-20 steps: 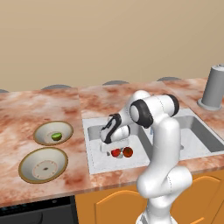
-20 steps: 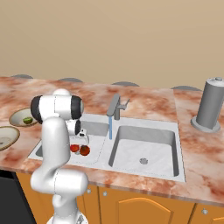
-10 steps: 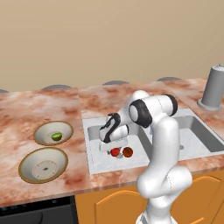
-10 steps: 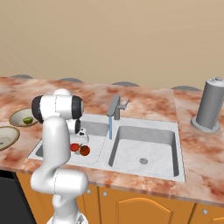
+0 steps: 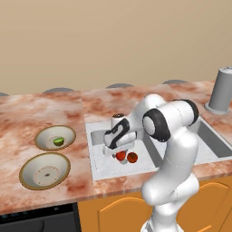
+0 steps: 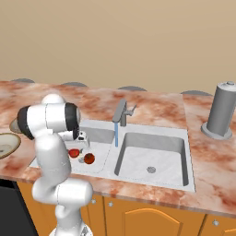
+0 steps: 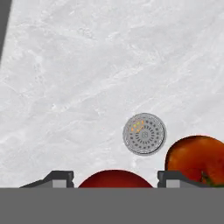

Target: Pick the tomatos from the sink and place them in one bowl. Place the kiwi in the other bowl. Then turn off the sink faucet.

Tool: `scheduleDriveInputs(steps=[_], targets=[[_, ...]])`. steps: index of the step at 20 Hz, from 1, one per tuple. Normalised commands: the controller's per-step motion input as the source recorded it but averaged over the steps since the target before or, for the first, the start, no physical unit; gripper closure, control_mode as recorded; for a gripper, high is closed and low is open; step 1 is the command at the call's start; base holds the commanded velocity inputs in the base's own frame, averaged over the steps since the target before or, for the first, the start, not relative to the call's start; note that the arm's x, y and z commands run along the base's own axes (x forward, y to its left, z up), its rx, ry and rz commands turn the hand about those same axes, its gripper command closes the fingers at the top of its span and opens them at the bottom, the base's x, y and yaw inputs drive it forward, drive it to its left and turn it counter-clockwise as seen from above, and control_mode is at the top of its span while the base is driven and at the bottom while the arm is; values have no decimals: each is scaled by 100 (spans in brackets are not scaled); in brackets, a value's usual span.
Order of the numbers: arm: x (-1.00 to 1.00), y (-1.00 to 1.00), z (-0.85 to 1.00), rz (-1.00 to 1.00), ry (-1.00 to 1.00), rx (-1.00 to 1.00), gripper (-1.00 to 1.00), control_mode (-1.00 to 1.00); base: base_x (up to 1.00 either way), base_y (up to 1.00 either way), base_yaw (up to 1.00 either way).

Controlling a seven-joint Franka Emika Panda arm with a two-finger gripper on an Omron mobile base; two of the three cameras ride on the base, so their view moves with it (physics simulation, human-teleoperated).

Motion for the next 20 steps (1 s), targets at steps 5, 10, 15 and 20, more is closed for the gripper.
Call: scheduleDriveInputs(steps=[5, 10, 15, 20], targets=[[-31, 1, 85, 0, -4, 0, 100, -100, 0, 0, 0], [-33, 22, 78, 0, 0, 0, 100, -100, 0, 0, 0], [-44, 48, 54, 0, 4, 0, 100, -100, 0, 0, 0], [-46, 50, 62, 0, 4, 0, 100, -100, 0, 0, 0]])
